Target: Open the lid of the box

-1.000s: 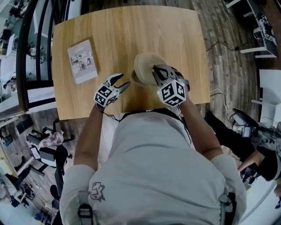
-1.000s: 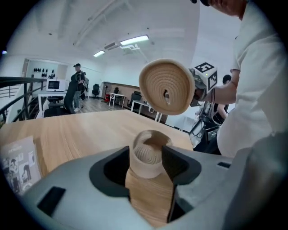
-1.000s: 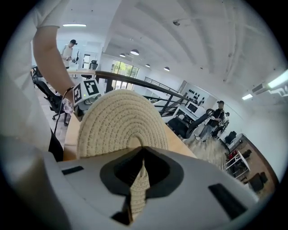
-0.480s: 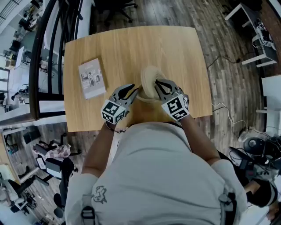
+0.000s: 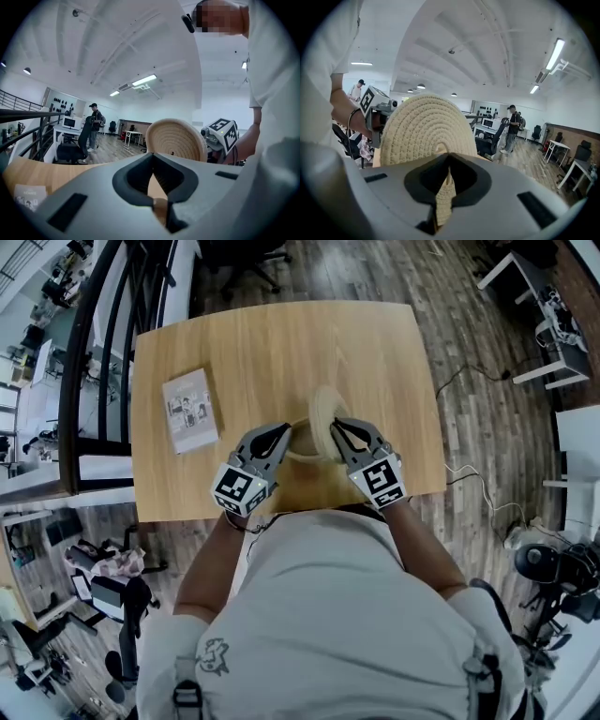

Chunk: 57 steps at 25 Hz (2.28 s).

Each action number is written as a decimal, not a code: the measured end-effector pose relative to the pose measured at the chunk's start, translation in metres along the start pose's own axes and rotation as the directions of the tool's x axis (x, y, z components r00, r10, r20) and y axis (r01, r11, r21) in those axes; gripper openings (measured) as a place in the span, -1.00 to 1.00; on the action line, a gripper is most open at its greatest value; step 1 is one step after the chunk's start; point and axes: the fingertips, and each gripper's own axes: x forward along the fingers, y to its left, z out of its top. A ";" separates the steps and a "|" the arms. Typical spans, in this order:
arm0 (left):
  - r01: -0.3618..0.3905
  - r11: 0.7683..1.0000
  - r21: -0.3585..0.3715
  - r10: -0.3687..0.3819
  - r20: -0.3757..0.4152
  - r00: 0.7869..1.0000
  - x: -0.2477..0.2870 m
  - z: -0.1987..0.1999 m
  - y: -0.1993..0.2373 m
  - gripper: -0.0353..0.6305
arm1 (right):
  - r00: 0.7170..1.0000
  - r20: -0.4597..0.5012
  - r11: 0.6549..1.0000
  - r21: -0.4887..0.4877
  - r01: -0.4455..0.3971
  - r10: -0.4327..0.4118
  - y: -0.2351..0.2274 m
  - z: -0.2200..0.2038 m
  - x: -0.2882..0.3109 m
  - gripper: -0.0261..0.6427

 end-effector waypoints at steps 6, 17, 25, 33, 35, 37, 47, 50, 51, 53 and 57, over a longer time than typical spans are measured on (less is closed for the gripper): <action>-0.045 0.999 0.022 0.045 0.009 0.999 0.009 0.009 -0.031 -0.88 | 0.997 0.062 0.999 -0.002 -0.037 0.038 -0.011 0.002 -0.028 -0.87; -0.176 0.984 0.019 0.175 0.056 0.983 0.025 0.017 -0.121 -0.88 | 0.981 0.108 0.987 -0.020 -0.162 0.164 -0.023 -0.024 -0.114 -0.87; -0.269 0.963 0.007 0.269 0.033 0.963 0.018 0.001 -0.181 -0.88 | 0.962 0.118 0.969 -0.040 -0.244 0.247 -0.018 -0.047 -0.160 -0.87; -0.326 0.945 0.030 0.325 0.034 0.945 -0.006 0.009 -0.213 -0.88 | 0.942 0.163 0.956 -0.044 -0.291 0.295 -0.002 -0.043 -0.187 -0.87; -0.330 0.943 0.038 0.329 0.028 0.944 -0.011 0.010 -0.217 -0.88 | 0.940 0.169 0.955 -0.053 -0.293 0.298 0.003 -0.040 -0.191 -0.87; -0.333 0.942 0.042 0.332 0.028 0.943 -0.019 0.013 -0.222 -0.88 | 0.939 0.177 0.956 -0.050 -0.291 0.295 0.008 -0.037 -0.197 -0.87; -0.330 0.943 0.056 0.328 0.034 0.944 -0.089 0.015 -0.253 -0.88 | 0.935 0.212 0.957 -0.018 -0.289 0.286 0.061 -0.026 -0.233 -0.86; -0.318 0.947 0.054 0.316 0.033 0.948 -0.116 0.011 -0.268 -0.88 | 0.936 0.221 0.959 0.000 -0.282 0.275 0.083 -0.023 -0.246 -0.86; -0.314 0.948 0.057 0.313 0.034 0.949 -0.125 0.010 -0.273 -0.88 | 0.935 0.227 0.960 0.005 -0.280 0.272 0.091 -0.022 -0.251 -0.86; -0.308 0.949 0.060 0.306 0.038 0.951 -0.141 0.009 -0.284 -0.88 | 0.933 0.239 0.961 0.007 -0.277 0.267 0.107 -0.019 -0.262 -0.86; -0.288 0.956 0.054 0.285 0.059 0.957 -0.165 0.010 -0.305 -0.88 | 0.933 0.253 0.964 0.002 -0.267 0.257 0.136 -0.013 -0.285 -0.86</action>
